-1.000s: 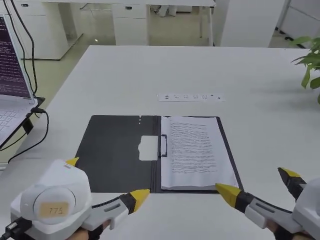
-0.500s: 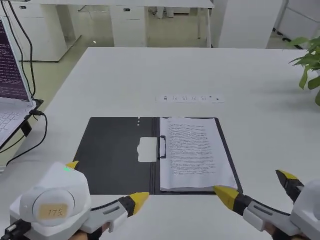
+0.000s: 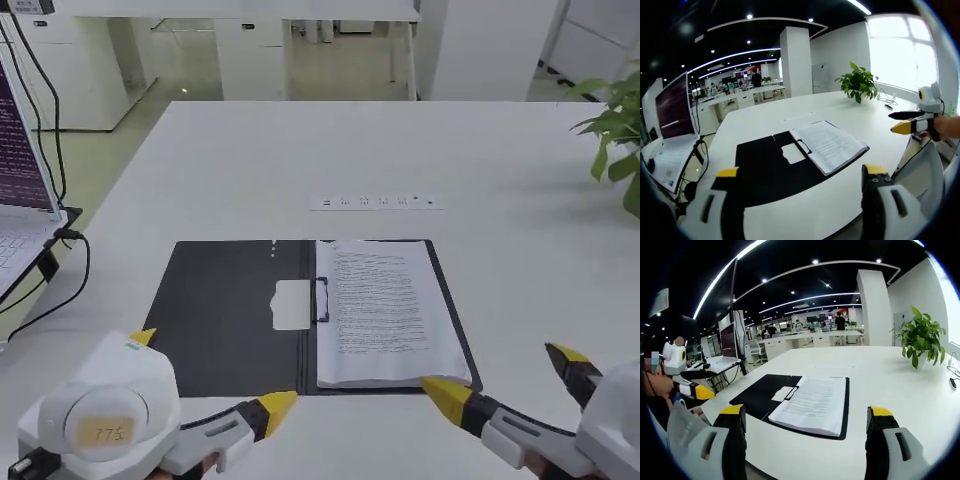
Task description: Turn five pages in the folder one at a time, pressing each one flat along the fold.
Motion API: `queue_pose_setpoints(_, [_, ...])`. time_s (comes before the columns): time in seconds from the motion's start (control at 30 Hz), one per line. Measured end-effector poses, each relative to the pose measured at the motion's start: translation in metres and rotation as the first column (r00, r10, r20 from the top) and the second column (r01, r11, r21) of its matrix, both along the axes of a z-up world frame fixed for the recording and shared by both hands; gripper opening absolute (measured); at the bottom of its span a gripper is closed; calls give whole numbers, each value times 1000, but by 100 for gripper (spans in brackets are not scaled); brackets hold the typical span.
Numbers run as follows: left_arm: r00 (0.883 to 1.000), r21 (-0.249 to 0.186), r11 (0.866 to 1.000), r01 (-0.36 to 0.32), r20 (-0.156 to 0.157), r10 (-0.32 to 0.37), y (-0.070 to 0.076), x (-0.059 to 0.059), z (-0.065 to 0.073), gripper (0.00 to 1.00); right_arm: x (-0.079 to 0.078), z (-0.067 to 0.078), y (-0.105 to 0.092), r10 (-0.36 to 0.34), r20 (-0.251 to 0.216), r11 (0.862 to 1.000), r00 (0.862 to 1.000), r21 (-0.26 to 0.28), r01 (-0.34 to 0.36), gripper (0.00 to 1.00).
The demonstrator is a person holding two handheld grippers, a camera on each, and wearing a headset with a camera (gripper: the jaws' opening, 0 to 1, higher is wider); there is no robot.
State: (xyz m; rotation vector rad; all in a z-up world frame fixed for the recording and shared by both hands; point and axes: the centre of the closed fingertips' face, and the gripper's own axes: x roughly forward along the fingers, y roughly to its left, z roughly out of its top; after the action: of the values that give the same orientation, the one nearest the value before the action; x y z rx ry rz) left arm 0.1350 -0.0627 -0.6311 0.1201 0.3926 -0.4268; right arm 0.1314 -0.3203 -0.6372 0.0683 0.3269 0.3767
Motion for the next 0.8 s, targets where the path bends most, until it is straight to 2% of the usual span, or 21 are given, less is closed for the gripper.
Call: queue_pose_setpoints(0.8, [999, 5, 999, 40, -7, -40, -10, 5, -4, 99, -4, 1, 0, -20, 8, 1000, 1000, 12, 20, 100])
